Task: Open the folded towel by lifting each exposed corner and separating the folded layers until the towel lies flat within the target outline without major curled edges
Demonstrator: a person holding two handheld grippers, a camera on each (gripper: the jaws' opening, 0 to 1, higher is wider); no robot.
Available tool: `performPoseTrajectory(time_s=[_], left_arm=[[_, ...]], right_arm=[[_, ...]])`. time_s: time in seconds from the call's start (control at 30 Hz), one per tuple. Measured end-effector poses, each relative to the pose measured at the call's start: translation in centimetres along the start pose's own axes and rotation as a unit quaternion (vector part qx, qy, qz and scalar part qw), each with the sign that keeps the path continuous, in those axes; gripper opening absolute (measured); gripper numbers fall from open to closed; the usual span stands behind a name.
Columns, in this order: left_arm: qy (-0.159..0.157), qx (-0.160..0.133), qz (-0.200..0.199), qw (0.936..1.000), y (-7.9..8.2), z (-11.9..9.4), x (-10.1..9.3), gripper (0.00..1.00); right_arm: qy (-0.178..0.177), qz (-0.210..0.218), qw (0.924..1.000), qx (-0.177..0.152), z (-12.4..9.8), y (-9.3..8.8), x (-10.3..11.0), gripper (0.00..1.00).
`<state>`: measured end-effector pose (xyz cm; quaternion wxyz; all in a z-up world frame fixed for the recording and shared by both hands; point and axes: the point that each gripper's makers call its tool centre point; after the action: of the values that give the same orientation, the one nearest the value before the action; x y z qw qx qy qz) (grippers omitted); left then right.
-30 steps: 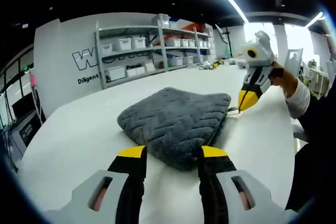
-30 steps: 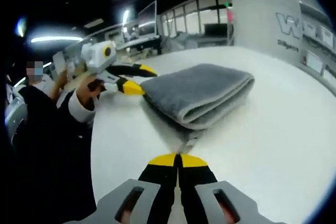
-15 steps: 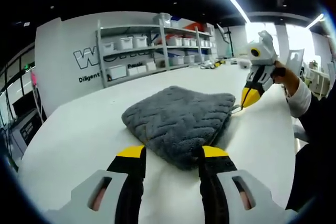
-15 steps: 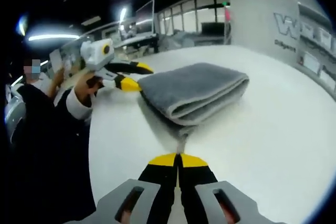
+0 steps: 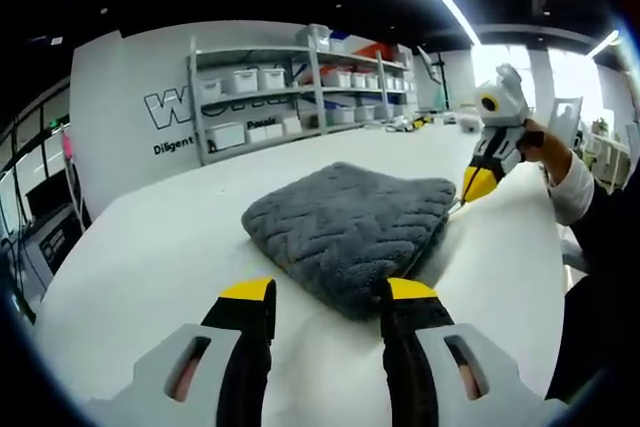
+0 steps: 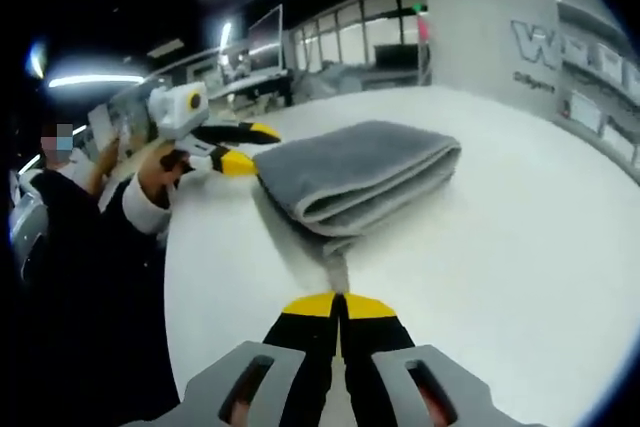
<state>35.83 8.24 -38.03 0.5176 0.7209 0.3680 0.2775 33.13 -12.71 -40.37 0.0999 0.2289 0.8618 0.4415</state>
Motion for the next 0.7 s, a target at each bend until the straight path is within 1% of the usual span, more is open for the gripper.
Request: performPoseTrajectory(time_s=[0.2, 0.37, 0.5, 0.57, 0.63, 0.67, 0.7], left_arm=[[0.0, 0.001, -0.001, 1.0, 0.0, 0.0, 0.1, 0.42], [0.002, 0.001, 0.001, 1.0, 0.0, -0.1, 0.2, 0.44], [0.002, -0.001, 0.005, 1.0, 0.1, 0.0, 0.2, 0.44], [0.002, -0.002, 0.008, 1.0, 0.1, 0.0, 0.1, 0.43], [0.001, -0.003, 0.01, 0.9999, 0.2, 0.0, 0.1, 0.43], [0.0, -0.004, 0.01, 0.9999, 0.2, -0.1, 0.0, 0.43], [-0.002, -0.005, 0.008, 1.0, 0.3, -0.1, 0.0, 0.42]], right_arm=[[-0.005, 0.02, 0.9998, 0.0, 0.1, -0.3, -0.5, 0.0], [0.001, 0.035, 0.9993, 0.007, 0.3, -0.8, -0.4, 0.0], [0.002, 0.024, 0.9997, 0.009, 0.4, -0.9, -0.2, 0.0], [-0.011, -0.003, 0.9999, -0.008, 0.3, -0.2, -0.6, 0.0], [-0.014, -0.019, 0.9995, -0.019, 0.1, 0.1, -0.7, 0.0], [-0.014, -0.029, 0.999, -0.032, -0.1, 0.5, -0.7, 0.0], [-0.016, -0.03, 0.9986, -0.04, -0.2, 0.6, -0.8, 0.0]])
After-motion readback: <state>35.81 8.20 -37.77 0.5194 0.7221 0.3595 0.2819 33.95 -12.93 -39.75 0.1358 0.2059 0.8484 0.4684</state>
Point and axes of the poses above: the point that each gripper's makers call its tool centre point, and the gripper's own axes: z roughly forward along the fingers, x roughly to its left, y roughly out of its top, and after that the axes turned 6 degrees about -z, right-handed
